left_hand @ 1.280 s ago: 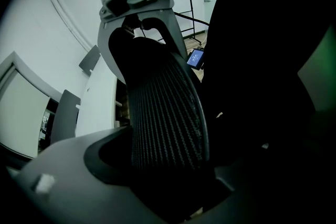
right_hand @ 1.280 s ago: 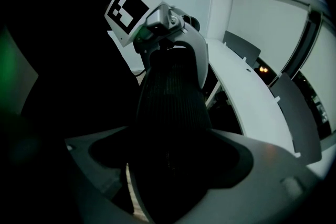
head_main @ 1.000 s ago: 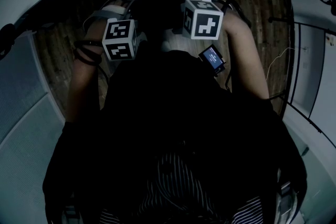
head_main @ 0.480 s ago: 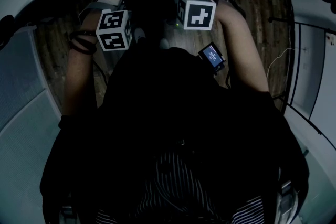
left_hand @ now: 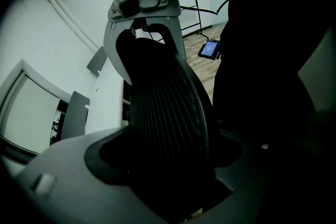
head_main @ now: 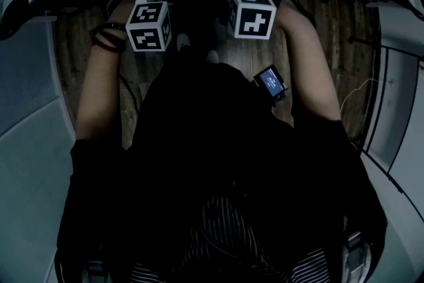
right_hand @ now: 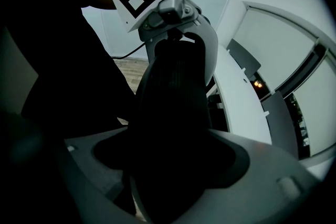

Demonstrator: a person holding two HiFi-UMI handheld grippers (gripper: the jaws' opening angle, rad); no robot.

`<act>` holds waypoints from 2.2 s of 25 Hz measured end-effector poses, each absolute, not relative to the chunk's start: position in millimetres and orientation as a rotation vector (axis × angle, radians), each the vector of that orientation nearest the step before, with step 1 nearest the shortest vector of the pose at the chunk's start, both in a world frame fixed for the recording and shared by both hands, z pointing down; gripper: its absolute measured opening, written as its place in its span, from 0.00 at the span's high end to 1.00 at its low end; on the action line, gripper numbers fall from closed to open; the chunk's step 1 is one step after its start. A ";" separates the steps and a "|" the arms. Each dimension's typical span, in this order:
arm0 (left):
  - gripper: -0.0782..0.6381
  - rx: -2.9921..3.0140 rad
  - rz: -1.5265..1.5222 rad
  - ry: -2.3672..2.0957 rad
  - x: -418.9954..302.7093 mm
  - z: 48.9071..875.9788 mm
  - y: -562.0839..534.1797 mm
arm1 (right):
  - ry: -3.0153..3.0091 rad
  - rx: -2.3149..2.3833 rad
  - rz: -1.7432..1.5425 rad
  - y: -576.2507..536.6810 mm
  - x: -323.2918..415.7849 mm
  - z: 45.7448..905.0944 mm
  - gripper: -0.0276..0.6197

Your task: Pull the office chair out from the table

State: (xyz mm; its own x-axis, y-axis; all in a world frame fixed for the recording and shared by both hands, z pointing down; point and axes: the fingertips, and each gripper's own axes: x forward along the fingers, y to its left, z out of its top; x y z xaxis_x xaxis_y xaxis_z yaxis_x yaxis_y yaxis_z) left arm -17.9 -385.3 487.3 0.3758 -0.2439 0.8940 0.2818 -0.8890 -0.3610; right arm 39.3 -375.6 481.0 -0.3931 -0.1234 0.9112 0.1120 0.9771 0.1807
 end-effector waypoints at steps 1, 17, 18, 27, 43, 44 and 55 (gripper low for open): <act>0.34 -2.176 -1.533 -0.024 -17.7 487.5 -383.8 | -1.957 0.010 -0.262 -373.9 40.0 480.9 0.36; 0.34 -2.155 -1.555 -0.038 -39.5 489.7 -346.4 | -1.923 0.004 -0.219 -333.3 20.8 482.6 0.36; 0.34 -2.153 -1.546 -0.037 -46.6 489.8 -338.2 | -1.916 0.007 -0.216 -324.6 13.6 482.8 0.36; 0.34 -2.163 -1.488 -0.090 -95.3 491.6 -258.3 | -1.922 0.056 -0.157 -242.4 -37.4 487.5 0.36; 0.37 -2.179 -1.404 -0.075 -73.9 493.8 -93.4 | -1.907 0.098 -0.116 -78.4 -17.5 497.4 0.35; 0.37 -2.196 -1.397 -0.079 -73.9 491.3 -91.6 | -1.908 0.094 -0.105 -76.4 -17.2 496.2 0.35; 0.38 -2.190 -1.450 -0.055 -43.0 492.7 0.0 | -1.917 0.071 -0.148 11.7 11.6 491.9 0.35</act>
